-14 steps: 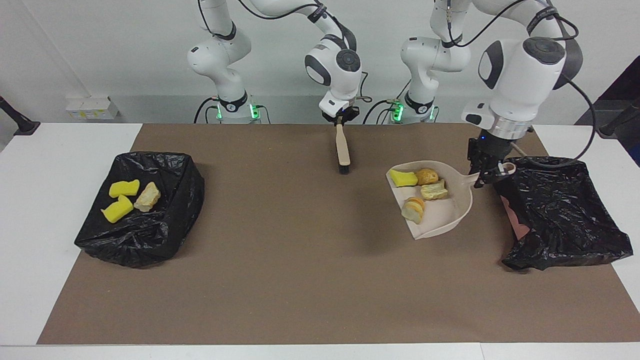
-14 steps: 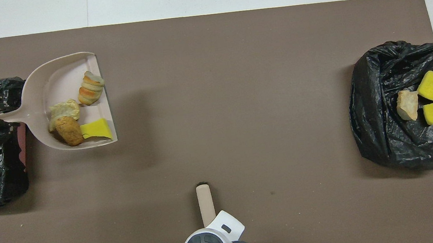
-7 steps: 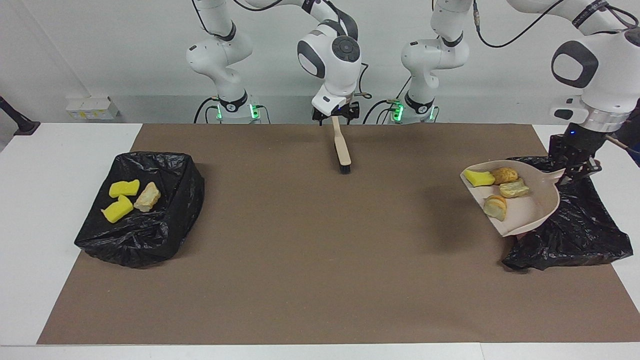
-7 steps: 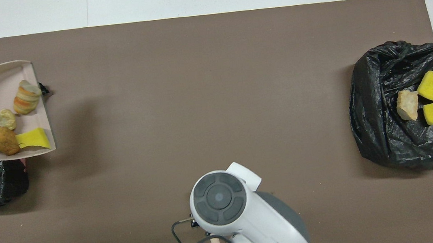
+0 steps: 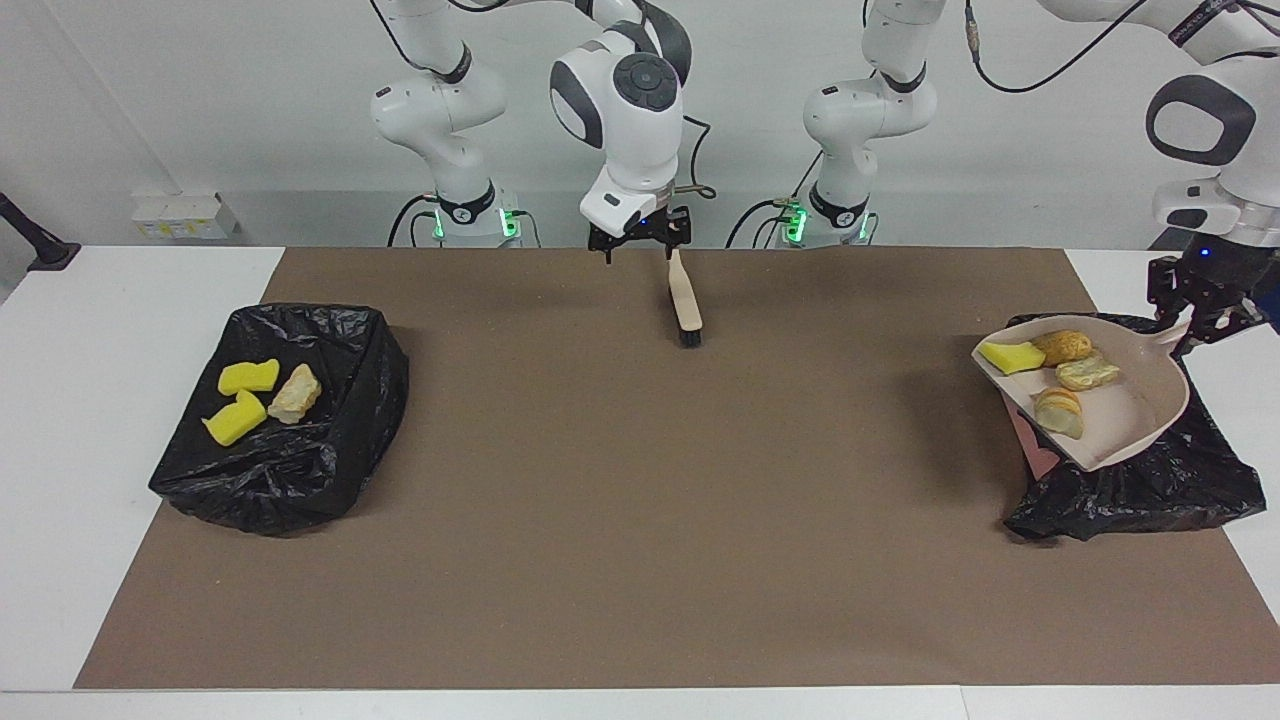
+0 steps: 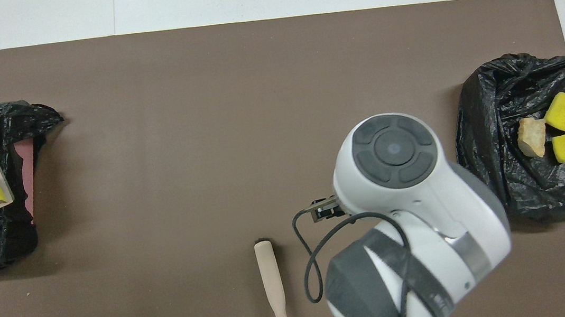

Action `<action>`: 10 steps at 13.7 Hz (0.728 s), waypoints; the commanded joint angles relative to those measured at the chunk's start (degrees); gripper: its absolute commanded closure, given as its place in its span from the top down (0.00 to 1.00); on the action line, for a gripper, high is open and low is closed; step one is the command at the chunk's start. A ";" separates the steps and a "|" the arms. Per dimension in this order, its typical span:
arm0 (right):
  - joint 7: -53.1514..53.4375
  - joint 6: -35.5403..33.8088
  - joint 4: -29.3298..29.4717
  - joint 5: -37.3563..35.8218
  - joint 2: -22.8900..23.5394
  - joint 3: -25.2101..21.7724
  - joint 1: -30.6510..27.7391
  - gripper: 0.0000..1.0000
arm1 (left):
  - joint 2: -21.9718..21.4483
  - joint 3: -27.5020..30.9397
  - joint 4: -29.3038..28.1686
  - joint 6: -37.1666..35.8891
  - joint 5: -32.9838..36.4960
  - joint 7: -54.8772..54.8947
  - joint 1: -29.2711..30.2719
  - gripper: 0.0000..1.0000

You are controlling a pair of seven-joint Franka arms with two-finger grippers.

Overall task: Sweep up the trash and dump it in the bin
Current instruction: 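Tip the dustpan over the trash bag with the left gripper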

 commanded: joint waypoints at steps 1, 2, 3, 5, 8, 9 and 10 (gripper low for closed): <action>-7.33 -4.88 5.71 -1.17 0.12 0.84 -6.20 1.00 | 4.01 -0.57 4.17 1.76 4.68 0.72 1.89 0.00; -9.79 -6.28 7.29 -1.26 -0.05 0.76 -8.40 1.00 | 4.19 -0.65 4.35 2.38 6.26 1.42 2.77 0.00; -11.47 -7.34 8.88 -1.44 -0.05 0.23 -10.51 1.00 | 4.28 -0.57 4.35 2.56 8.19 1.60 3.13 0.00; -14.64 -7.35 11.61 -2.14 -0.05 -1.00 -14.12 1.00 | 4.89 -0.65 4.26 3.17 14.42 1.52 3.13 0.00; -16.15 -6.83 12.14 -3.55 0.04 -1.09 -19.57 1.00 | 6.30 -0.57 3.82 4.84 22.59 1.17 3.30 0.00; -16.23 -7.35 13.19 -3.20 0.12 -1.00 -21.24 1.00 | 6.31 -0.57 3.82 4.67 24.62 0.91 3.30 0.00; -16.23 -7.61 13.81 -2.50 0.04 -1.09 -22.65 1.00 | 6.31 -0.48 3.82 4.15 25.43 0.73 3.22 0.00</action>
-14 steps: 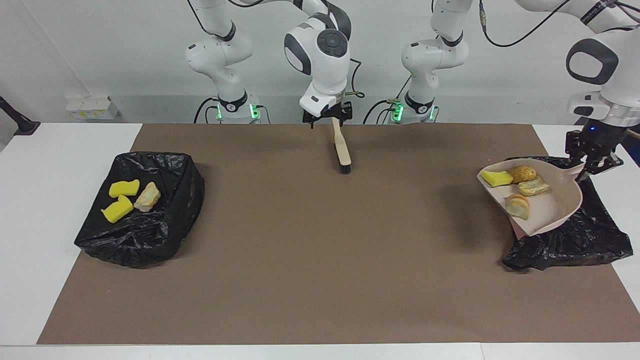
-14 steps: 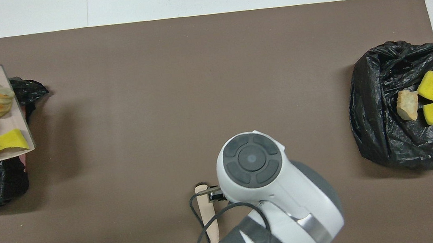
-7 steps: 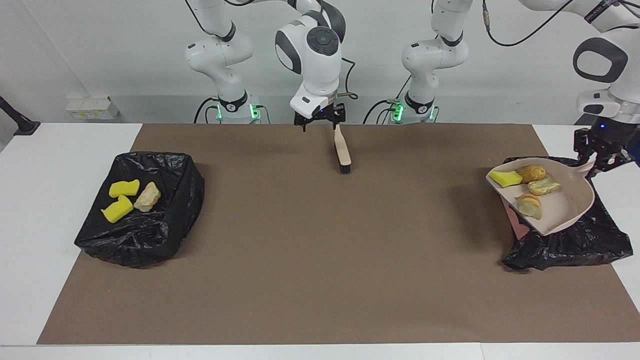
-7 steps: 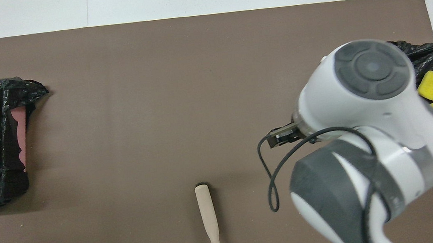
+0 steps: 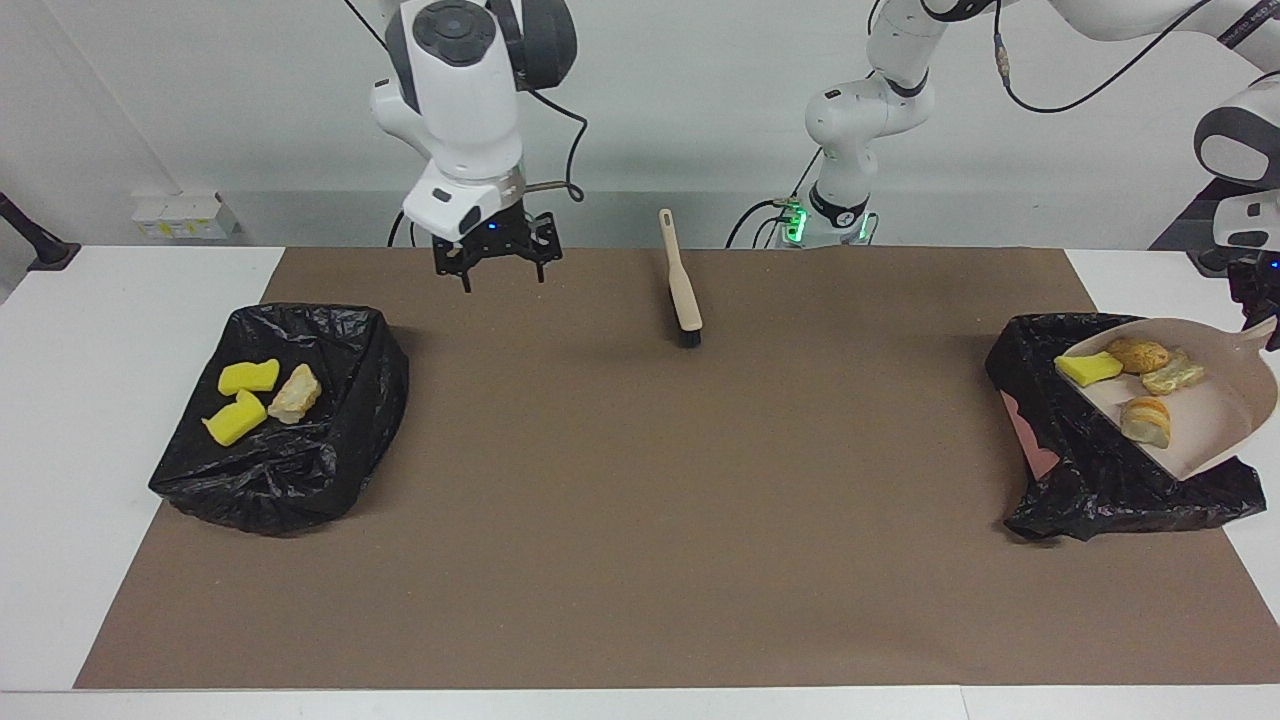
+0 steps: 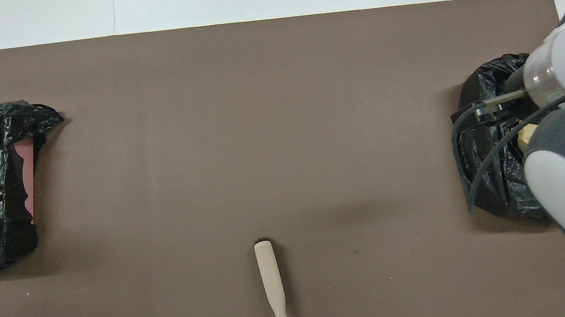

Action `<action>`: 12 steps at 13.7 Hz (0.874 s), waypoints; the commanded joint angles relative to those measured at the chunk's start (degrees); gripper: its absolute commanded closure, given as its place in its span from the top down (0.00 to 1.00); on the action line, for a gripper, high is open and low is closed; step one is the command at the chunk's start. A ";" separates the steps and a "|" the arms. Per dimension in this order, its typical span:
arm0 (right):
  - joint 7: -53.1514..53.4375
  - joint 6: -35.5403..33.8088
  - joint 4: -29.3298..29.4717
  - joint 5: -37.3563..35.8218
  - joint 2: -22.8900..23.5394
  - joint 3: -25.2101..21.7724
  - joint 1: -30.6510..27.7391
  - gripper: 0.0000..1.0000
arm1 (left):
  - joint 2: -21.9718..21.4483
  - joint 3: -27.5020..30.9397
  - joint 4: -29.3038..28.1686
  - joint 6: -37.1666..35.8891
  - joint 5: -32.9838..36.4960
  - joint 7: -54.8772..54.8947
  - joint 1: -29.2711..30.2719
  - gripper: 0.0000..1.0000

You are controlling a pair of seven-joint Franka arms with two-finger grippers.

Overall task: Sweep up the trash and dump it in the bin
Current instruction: 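Tip the dustpan over the trash bag with the left gripper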

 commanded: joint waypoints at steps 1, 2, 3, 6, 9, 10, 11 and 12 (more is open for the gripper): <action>-1.13 -1.42 2.29 -0.30 0.57 0.57 -3.91 1.00 | 0.77 -0.45 1.25 0.51 4.88 0.27 0.80 0.00; -1.21 -1.41 2.29 -0.22 0.66 0.39 -5.32 1.00 | 0.77 -0.45 1.34 0.43 7.51 -0.34 0.54 0.00; -1.21 -1.41 2.38 -0.13 0.58 -0.48 -5.59 1.00 | 0.68 -0.45 1.51 0.17 8.84 -1.74 0.36 0.00; -0.86 -1.59 2.38 0.22 0.31 -8.10 -0.52 1.00 | 0.33 -0.36 1.52 -0.36 11.05 -2.19 0.10 0.00; -1.03 -2.73 2.03 2.33 -1.44 -11.21 0.56 1.00 | 0.07 -0.36 3.00 -2.73 13.34 -2.19 -0.52 0.00; -0.60 -2.73 0.99 2.33 -2.40 -11.13 0.65 1.00 | -0.02 -0.62 3.18 -3.78 13.34 -2.19 -0.69 0.00; -0.25 -2.65 0.10 2.33 -2.85 -10.78 1.08 1.00 | -0.37 -0.71 3.27 -4.14 13.17 -2.28 -1.48 0.00; 0.36 -2.82 -0.08 2.33 -3.03 -10.60 1.17 1.00 | -0.55 -0.80 3.27 -4.75 13.16 -2.28 -2.09 0.00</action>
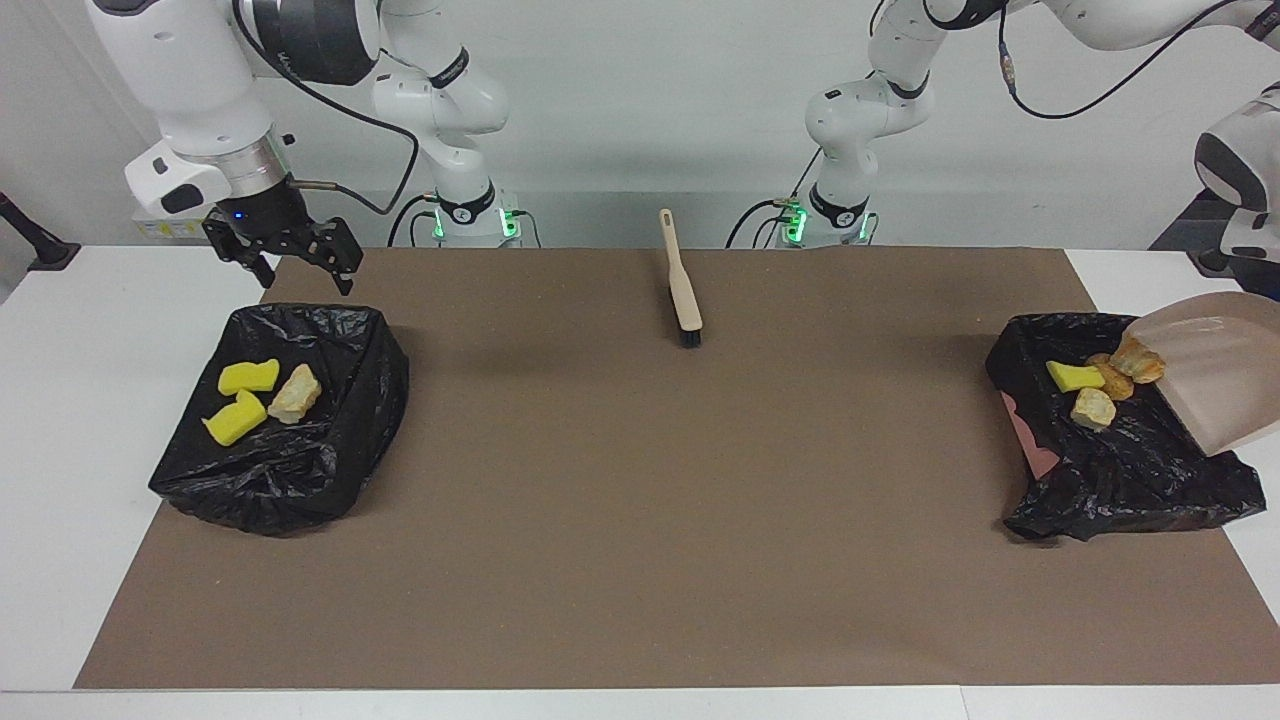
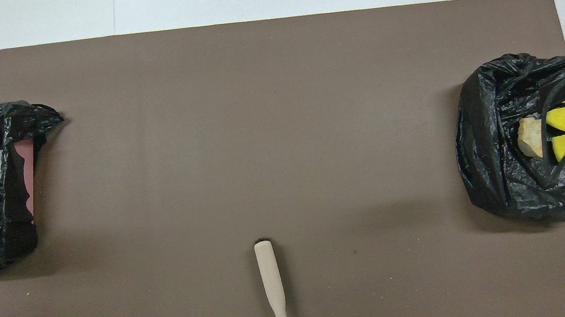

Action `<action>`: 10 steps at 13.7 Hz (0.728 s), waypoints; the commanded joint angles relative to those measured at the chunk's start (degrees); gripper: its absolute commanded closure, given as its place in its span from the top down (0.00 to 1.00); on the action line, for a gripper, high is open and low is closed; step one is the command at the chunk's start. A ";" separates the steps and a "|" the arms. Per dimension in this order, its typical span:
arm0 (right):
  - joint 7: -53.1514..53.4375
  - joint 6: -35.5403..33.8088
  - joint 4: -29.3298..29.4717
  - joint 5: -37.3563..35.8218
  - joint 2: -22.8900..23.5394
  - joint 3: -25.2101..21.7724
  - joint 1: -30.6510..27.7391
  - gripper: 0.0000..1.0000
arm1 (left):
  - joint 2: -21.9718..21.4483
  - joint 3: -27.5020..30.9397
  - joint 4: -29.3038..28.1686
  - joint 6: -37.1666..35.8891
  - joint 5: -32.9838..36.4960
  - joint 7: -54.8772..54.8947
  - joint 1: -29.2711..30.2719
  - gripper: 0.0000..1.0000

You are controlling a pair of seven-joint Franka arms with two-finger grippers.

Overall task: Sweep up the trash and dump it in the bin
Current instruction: 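Tip the dustpan over the trash bag with the left gripper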

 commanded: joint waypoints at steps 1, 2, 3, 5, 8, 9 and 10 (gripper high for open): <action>0.99 -0.90 -1.96 1.19 -1.96 0.04 0.53 1.00 | -0.85 -0.16 0.97 -3.38 1.26 -0.82 -2.40 0.00; 1.17 -0.72 -2.57 1.19 -2.22 0.04 0.18 1.00 | -0.86 0.10 0.97 -4.08 1.35 -0.91 -3.37 0.00; 0.92 -0.72 -2.58 1.19 -2.22 0.04 0.18 1.00 | -0.86 0.19 0.97 -5.22 1.78 -1.86 -3.90 0.00; 0.56 -0.72 -2.23 1.10 -2.14 0.04 0.00 1.00 | -1.38 0.02 0.88 -5.58 4.15 -5.02 -3.91 0.00; 0.65 -0.63 -2.22 1.10 -2.13 0.04 0.09 1.00 | -1.73 -0.07 0.79 -6.99 9.32 -7.31 -4.52 0.00; 0.65 -0.63 -2.22 1.10 -2.05 0.04 0.09 1.00 | -1.73 -0.07 0.88 -7.86 11.26 -7.85 -4.78 0.00; 0.65 -0.63 -2.22 1.10 -2.05 0.04 0.09 1.00 | -2.00 -0.07 0.97 -8.39 12.50 -7.94 -5.13 0.00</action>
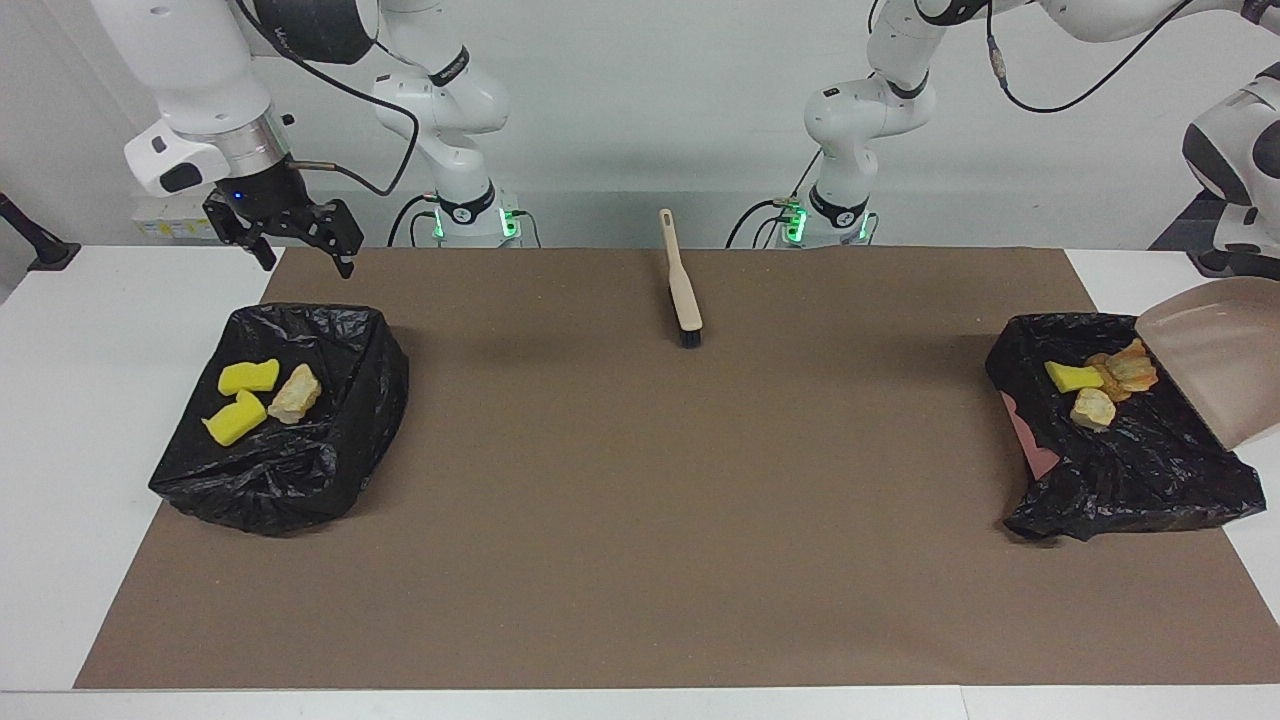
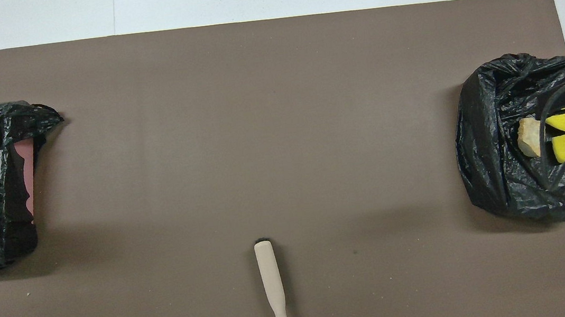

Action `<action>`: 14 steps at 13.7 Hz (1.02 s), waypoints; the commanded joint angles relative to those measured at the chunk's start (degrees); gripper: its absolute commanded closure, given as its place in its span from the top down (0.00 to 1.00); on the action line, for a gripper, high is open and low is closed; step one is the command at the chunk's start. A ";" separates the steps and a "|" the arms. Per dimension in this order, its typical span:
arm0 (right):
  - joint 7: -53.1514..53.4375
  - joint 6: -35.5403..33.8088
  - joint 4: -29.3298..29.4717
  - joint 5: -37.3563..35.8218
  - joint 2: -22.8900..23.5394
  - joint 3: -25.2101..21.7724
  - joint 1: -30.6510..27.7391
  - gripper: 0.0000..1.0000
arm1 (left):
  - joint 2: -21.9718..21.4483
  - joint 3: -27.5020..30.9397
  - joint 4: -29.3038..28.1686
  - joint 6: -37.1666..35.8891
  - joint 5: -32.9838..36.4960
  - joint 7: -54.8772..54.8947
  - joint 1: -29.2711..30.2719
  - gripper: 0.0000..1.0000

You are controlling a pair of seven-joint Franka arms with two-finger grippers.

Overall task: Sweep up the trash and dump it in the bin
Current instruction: 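Tip the dustpan over the trash bag with the left gripper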

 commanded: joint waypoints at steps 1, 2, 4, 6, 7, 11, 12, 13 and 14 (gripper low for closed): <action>0.19 -0.01 -1.41 1.09 -1.25 0.08 -0.36 1.00 | -1.68 0.27 0.39 -2.41 3.36 -1.40 -1.83 0.00; 0.19 -0.01 -1.41 1.09 -1.25 0.08 -0.36 1.00 | -2.04 0.10 0.47 -2.76 2.75 -1.57 -1.83 0.00; 0.19 -0.01 -1.41 1.09 -1.34 0.08 -0.36 1.00 | -2.75 -0.60 0.47 -6.18 0.21 -4.46 -3.58 0.00; 0.19 -0.01 -1.41 1.09 -1.25 0.08 -0.36 1.00 | -2.75 -0.61 0.39 -8.38 -7.15 -6.22 -5.17 0.00; 0.19 -0.01 -1.41 1.09 -1.25 0.08 -0.36 1.00 | -2.83 -0.61 -0.05 -8.56 -11.28 -7.36 -5.17 0.00; 0.19 -0.01 -1.41 1.09 -1.25 0.08 -0.36 1.00 | -5.55 -0.61 -4.61 -8.30 -26.40 -13.59 -3.59 0.00; 0.19 0.07 -1.41 1.09 -1.25 0.08 -0.36 1.00 | -6.17 -0.61 -6.02 -8.48 -28.61 -16.05 -4.37 0.00; 0.27 0.16 -1.32 1.09 -1.25 0.08 -0.44 1.00 | -7.04 -0.69 -7.51 -8.56 -30.72 -18.60 -5.25 0.00; 0.27 0.07 -1.32 1.09 -1.25 0.08 -0.44 1.00 | -7.66 -0.69 -8.92 -9.09 -32.83 -21.93 -7.00 0.00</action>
